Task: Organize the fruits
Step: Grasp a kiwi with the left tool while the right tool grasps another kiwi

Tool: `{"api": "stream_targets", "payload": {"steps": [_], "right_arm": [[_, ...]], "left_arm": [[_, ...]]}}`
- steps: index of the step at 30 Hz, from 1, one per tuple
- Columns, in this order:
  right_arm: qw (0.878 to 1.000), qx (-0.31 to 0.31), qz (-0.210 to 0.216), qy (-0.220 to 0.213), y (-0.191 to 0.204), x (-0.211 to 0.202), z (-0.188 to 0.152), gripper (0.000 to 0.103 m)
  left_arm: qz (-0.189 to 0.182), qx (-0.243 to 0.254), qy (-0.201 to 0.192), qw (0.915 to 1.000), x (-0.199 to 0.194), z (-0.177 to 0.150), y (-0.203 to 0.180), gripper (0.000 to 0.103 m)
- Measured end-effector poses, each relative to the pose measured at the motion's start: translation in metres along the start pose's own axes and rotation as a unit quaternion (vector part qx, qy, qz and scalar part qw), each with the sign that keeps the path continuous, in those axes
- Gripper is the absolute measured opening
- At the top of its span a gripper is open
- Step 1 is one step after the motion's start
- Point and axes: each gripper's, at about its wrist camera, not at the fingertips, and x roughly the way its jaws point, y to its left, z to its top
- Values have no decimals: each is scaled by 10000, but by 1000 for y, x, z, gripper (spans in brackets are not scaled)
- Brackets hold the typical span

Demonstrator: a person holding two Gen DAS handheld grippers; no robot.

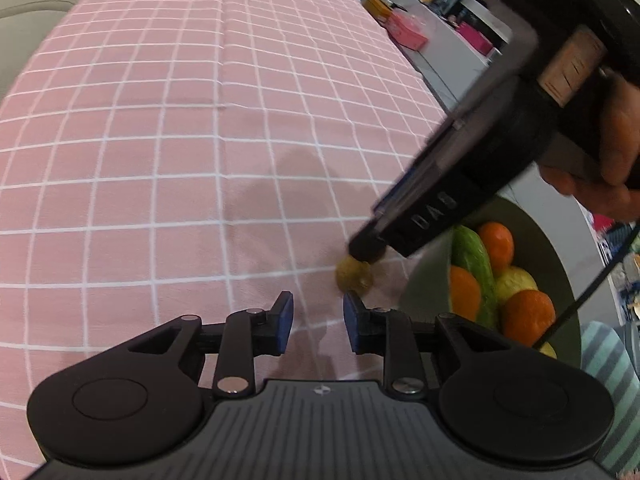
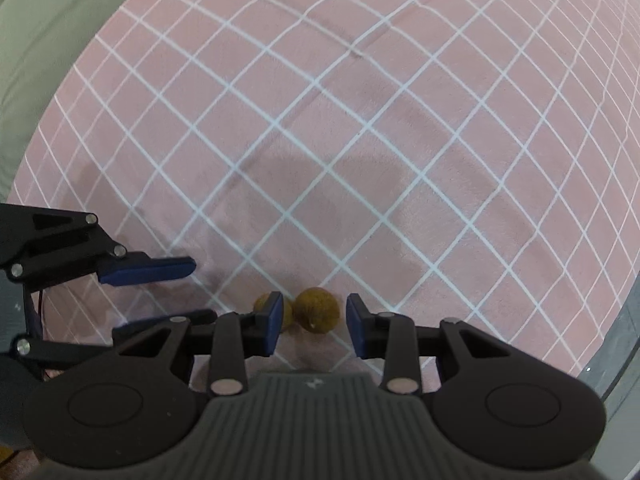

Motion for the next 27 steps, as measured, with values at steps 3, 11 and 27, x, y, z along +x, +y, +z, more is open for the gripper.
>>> {"api": "stream_targets", "payload": {"steps": [3, 11, 27], "right_arm": [[9999, 97, 131, 11, -3, 1, 1, 32], [9951, 741, 639, 155, -19, 6, 2, 33], [9893, 1026, 1033, -6, -18, 3, -6, 28]], "left_arm": [[-54, 20, 22, 10000, 3, 1, -2, 33], [-299, -75, -164, 9994, 10, 0, -10, 43], [-224, -471, -62, 9986, 15, 0, -1, 41]]}}
